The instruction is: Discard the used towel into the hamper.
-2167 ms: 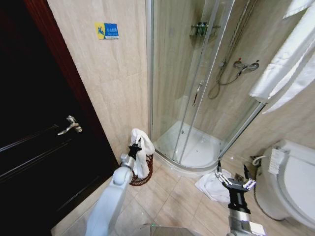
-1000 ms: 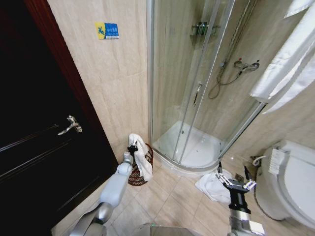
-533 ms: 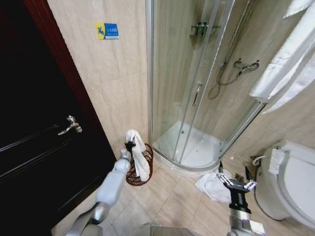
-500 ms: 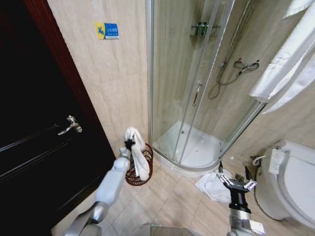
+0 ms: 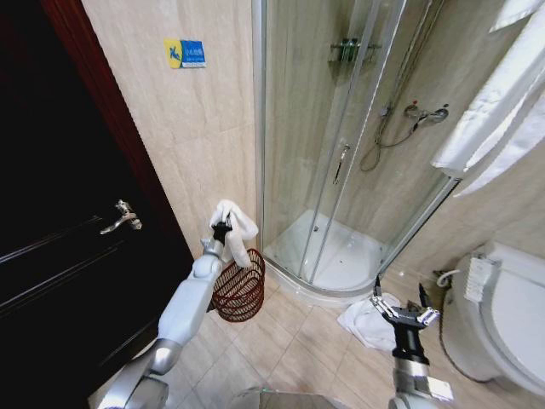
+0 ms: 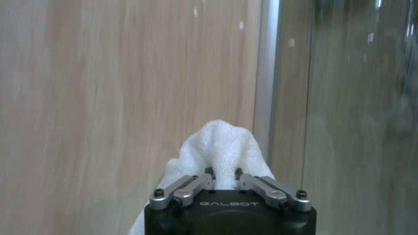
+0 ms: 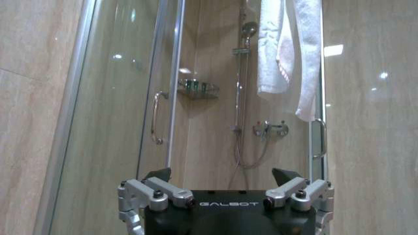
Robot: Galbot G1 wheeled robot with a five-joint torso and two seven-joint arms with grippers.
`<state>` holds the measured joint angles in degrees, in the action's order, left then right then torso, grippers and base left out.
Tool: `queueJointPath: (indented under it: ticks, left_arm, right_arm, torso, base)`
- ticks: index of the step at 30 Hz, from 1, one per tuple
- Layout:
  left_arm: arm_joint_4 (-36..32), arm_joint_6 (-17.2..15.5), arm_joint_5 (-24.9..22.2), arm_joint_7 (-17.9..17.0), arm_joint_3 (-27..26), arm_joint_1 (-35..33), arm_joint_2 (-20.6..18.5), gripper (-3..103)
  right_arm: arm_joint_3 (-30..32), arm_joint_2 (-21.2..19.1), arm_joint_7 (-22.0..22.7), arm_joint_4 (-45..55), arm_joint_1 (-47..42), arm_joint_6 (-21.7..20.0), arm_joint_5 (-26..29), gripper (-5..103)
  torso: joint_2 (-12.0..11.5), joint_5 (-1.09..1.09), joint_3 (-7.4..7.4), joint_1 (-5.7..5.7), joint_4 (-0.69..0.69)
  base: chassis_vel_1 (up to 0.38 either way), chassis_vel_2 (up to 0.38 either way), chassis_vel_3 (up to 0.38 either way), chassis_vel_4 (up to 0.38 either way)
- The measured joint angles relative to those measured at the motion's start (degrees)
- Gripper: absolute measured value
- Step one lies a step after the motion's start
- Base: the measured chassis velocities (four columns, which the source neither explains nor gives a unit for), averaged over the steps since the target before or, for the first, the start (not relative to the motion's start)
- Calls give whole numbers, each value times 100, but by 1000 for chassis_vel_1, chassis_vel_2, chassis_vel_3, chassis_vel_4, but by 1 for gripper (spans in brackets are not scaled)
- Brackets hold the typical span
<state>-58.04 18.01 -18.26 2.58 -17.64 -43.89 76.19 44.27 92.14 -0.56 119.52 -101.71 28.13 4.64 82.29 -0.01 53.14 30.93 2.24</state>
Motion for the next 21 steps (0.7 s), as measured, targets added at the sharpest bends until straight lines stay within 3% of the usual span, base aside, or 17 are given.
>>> queueJointPath:
  ticks: [5, 11, 21]
  left_arm:
    - [458, 158, 215, 75, 83, -167, 4, 6]
    - [1298, 487, 621, 128, 98, -151, 277, 6]
    - [2419, 593, 903, 157, 55, 193, 648, 6]
  right_arm:
    - [17, 0, -11, 7, 31, -14, 44, 100]
    - [-20, 0, -74, -50, -79, 98, 73, 100]
    - [8, 0, -91, -115, -75, 122, 186, 100]
  torso:
    - [0, 2, -1, 0, 1]
    - [0, 0, 0, 0, -2]
    - [0, 2, 0, 0, -1]
  base:
    - [0, 0, 0, 0]
    - [0, 0, 0, 0]
    - [0, 0, 0, 0]
